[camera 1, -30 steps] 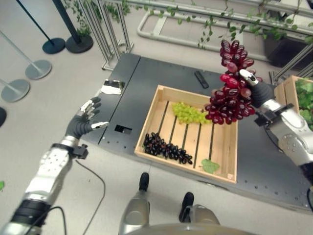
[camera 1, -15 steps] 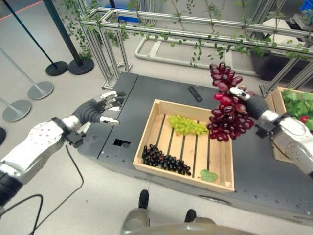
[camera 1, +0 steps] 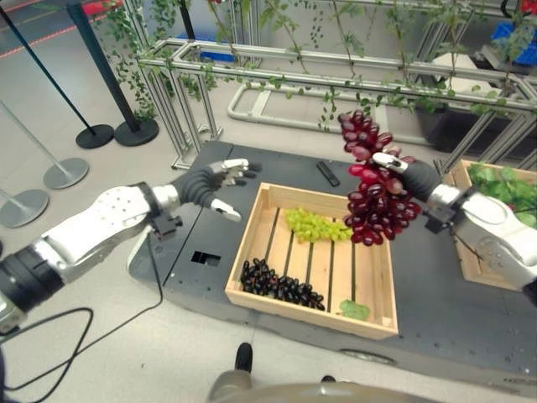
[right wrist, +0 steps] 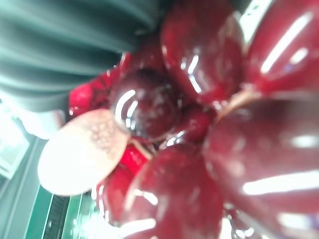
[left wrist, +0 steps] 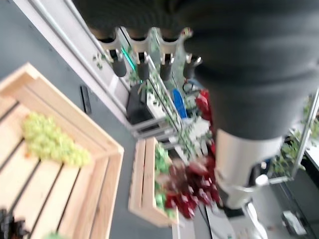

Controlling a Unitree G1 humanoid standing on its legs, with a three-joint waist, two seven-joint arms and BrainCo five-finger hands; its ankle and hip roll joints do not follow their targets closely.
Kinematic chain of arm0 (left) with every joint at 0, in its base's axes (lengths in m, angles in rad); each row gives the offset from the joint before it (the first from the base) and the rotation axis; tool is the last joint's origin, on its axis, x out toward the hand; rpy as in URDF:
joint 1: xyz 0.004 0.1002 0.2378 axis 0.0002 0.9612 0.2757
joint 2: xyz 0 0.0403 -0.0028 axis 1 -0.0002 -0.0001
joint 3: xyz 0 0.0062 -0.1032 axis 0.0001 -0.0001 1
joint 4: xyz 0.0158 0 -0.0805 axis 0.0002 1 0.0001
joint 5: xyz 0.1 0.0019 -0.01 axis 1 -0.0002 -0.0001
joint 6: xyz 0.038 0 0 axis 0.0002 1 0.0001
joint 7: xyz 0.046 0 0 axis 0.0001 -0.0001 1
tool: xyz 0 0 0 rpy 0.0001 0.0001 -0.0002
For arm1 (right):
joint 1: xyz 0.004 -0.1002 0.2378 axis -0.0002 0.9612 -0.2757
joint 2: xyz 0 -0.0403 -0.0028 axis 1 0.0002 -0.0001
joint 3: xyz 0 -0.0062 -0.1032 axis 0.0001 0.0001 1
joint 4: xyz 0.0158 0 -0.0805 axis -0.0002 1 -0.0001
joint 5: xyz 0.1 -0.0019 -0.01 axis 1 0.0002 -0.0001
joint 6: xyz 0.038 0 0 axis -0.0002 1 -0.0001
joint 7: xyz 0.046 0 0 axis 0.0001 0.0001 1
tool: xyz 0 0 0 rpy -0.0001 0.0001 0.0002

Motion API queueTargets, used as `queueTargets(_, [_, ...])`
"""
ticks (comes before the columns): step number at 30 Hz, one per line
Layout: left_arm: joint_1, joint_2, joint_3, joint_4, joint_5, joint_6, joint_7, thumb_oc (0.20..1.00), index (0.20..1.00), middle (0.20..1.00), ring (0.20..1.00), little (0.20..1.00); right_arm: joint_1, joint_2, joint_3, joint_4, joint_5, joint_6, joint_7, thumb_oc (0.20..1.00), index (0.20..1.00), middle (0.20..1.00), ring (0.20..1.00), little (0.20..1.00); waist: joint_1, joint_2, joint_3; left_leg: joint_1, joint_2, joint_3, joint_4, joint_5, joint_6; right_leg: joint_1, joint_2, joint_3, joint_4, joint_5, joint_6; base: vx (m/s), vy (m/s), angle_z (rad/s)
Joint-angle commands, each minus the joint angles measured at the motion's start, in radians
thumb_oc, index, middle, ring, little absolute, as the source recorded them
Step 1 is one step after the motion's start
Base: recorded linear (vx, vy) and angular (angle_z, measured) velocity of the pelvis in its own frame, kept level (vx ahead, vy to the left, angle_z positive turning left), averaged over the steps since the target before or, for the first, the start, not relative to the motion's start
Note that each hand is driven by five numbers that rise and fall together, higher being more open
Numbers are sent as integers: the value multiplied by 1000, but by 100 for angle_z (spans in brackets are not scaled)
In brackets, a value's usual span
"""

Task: Pick up the fruits from the basket on one side to the basket on the other side

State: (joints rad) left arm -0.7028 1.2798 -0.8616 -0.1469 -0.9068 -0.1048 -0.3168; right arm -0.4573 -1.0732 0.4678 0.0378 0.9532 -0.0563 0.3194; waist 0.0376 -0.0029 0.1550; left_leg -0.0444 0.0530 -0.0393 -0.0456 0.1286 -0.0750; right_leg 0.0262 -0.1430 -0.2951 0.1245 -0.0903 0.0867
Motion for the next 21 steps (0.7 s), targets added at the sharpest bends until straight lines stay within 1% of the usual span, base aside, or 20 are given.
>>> queueTargets(1, [-87, 5, -45, -17, -101, 1, -23, 1000, 1000, 1000, 1000, 1000, -149, 7, 29, -71, -12, -84, -12, 200, 200, 200, 200, 200, -13, -52, -76, 18, 35, 35, 33, -76, -17, -17, -90, 20, -86, 150, 118, -5, 8, -12])
queueTargets(3, [-143, -4, -108, -29, -119, 8, -29, 1000, 1000, 1000, 1000, 1000, -192, 24, 52, -45, -14, -90, -25, 200, 200, 200, 200, 200, -12, -51, -79, 20, 34, 38, 32, -77, -16, -16, -90, 23, -91, 155, 119, -1, 7, -8])
queueTargets(4, [-147, -4, -112, -28, -120, 8, -29, 1000, 1000, 1000, 1000, 1000, -192, 25, 52, -44, -14, -90, -24, 200, 200, 200, 200, 200, -11, -52, -78, 20, 34, 39, 32, -77, -16, -15, -90, 23, -91, 155, 119, 4, 5, -5])
queueTargets(5, [-195, -22, -162, -37, -141, 13, -27, 1000, 1000, 1000, 1000, 1000, -234, 43, 69, -25, -24, -100, -43, 200, 200, 200, 200, 200, -12, -52, -82, 23, 34, 43, 33, -77, -16, -15, -91, 24, -92, 156, 120, 5, 1, -4])
queueTargets(9, [-264, -61, -229, -58, -155, 17, -16, 1000, 1000, 1000, 1000, 1000, -306, 80, 102, -10, -46, -114, -70, 200, 200, 200, 200, 200, -16, -51, -86, 23, 32, 40, 37, -81, -16, -13, -91, 26, -89, 152, 119, 1, 1, -1])
queueTargets(10, [-265, -61, -230, -57, -155, 17, -16, 1000, 1000, 1000, 1000, 1000, -306, 80, 102, -10, -46, -114, -70, 200, 200, 200, 200, 200, -16, -51, -86, 23, 32, 40, 38, -81, -16, -13, -91, 26, -88, 152, 119, 0, 0, 0])
queueTargets(11, [-286, -87, -251, -57, -160, 22, -10, 1000, 1000, 1000, 1000, 1000, -328, 95, 116, -13, -67, -118, -83, 200, 200, 200, 200, 200, -19, -51, -86, 23, 32, 40, 38, -82, -16, -13, -92, 26, -87, 151, 119, 0, 0, 0])
queueTargets(17, [-322, -166, -295, -61, -156, 38, 2, 1000, 1000, 1000, 1000, 1000, -370, 144, 140, -18, -138, -123, -107, 200, 200, 200, 200, 200, -20, -54, -83, 17, 31, 35, 42, -84, -14, -14, -89, 27, -86, 148, 116, 0, 0, 0])
queueTargets(19, [-335, -189, -306, -61, -151, 43, 2, 1000, 1000, 1000, 1000, 1000, -380, 171, 145, -13, -147, -120, -111, 200, 200, 200, 200, 200, -18, -54, -80, 15, 30, 35, 44, -85, -13, -15, -89, 28, -87, 149, 116, 0, 0, 0])
queueTargets(21, [-333, -205, -298, -59, -154, 42, 3, 1000, 1000, 1000, 1000, 1000, -392, 178, 156, -19, -176, -121, -112, 200, 200, 200, 200, 200, -15, -55, -80, 14, 30, 35, 46, -86, -11, -15, -90, 28, -88, 150, 116, 0, 0, 0])
